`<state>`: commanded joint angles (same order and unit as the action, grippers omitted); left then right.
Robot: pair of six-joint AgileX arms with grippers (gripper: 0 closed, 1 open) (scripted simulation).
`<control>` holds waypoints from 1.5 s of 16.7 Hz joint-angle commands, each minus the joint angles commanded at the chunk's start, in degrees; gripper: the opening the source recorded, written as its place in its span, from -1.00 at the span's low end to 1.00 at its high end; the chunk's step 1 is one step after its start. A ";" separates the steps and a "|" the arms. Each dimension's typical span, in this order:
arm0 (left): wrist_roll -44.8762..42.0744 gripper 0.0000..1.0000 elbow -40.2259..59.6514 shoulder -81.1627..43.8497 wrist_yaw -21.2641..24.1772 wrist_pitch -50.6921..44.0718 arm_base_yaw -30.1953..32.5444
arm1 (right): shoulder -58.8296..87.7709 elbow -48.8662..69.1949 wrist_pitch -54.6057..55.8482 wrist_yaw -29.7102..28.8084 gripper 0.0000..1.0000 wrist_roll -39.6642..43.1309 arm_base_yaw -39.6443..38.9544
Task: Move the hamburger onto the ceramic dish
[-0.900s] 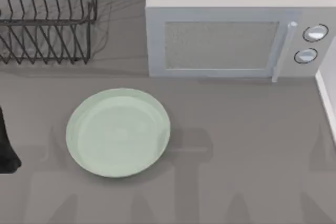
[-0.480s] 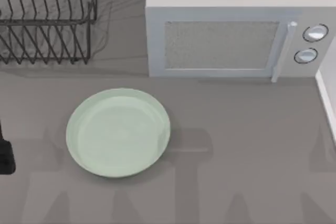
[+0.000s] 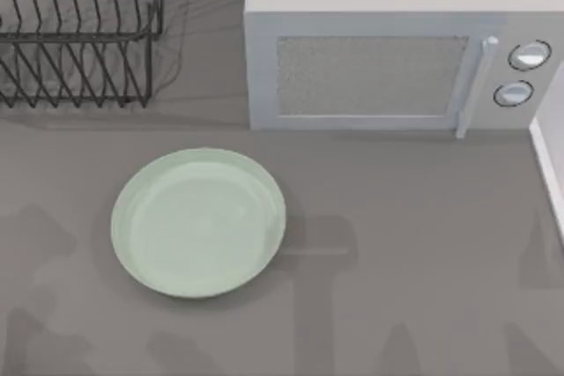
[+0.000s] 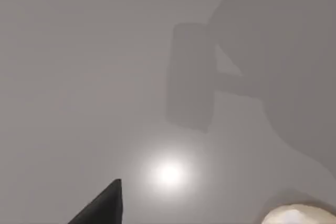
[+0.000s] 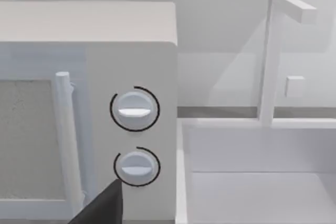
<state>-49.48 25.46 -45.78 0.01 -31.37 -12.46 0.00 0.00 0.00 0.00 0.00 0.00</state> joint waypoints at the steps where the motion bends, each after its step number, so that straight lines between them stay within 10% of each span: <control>1: -5.35 1.00 2.46 -4.80 -0.07 -3.23 -1.29 | 0.00 0.00 0.00 0.00 1.00 0.00 0.00; 10: -36.96 1.00 19.63 -33.56 -0.09 -22.84 -9.63 | 0.00 0.00 0.00 0.00 1.00 0.00 0.00; 25: -39.33 1.00 13.64 -42.80 -0.02 -8.80 -10.27 | 0.00 0.00 0.00 0.00 1.00 0.00 0.00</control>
<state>-88.81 39.10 -88.57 -0.01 -40.18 -22.72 0.00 0.00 0.00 0.00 0.00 0.00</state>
